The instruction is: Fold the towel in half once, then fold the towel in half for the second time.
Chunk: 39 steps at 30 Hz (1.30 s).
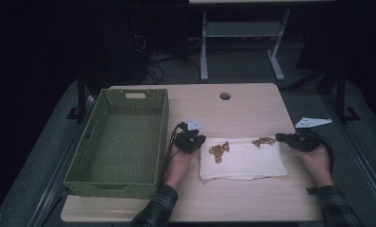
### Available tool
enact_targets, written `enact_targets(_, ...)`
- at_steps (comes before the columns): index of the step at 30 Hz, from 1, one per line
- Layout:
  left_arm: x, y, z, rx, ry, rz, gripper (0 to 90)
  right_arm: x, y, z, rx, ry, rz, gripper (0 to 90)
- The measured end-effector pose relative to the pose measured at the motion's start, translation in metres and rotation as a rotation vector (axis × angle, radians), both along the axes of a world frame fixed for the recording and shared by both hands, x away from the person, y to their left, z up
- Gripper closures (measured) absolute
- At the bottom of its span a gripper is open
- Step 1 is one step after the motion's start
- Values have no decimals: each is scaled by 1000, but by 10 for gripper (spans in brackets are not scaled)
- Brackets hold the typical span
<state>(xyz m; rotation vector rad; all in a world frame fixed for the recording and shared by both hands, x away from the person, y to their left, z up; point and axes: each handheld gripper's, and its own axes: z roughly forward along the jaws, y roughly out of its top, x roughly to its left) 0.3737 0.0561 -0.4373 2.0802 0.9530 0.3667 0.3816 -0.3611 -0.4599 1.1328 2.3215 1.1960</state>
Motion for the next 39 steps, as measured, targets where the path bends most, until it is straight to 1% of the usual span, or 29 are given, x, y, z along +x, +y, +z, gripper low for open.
enact_targets(6,-6,0,5,-6,-17,-6,869,-3,-2,3,8,-9,3,880)
enact_targets(7,-9,0,8,-8,-23,-11,869,-4,-3,5,15,-16,8,880)
enact_targets(12,-15,2,12,-10,-37,-26,869,-9,-4,8,31,-19,16,880)
enact_targets(16,-21,2,13,-16,-43,-45,868,-18,-5,11,25,-27,26,880)
enact_targets(20,-28,4,15,-8,-46,-64,868,-28,-8,14,49,-27,32,879)
enact_targets(22,-30,4,16,-5,-45,-69,868,-33,-8,15,44,-28,37,879)
enact_targets(24,-36,5,17,11,-50,-81,868,-38,-7,16,40,-24,43,879)
enact_targets(29,-46,6,17,29,-57,-100,867,-48,-3,18,15,-30,53,879)
enact_targets(32,-49,6,18,28,-51,-104,867,-52,-3,18,16,-31,55,879)
enact_targets(34,-52,5,17,22,-43,-103,867,-57,-4,16,20,-16,62,879)
enact_targets(36,-53,5,17,29,-48,-109,867,-58,-5,15,15,-17,68,878)
enact_targets(39,-56,5,15,37,-34,-113,867,-65,-5,14,6,-8,76,878)
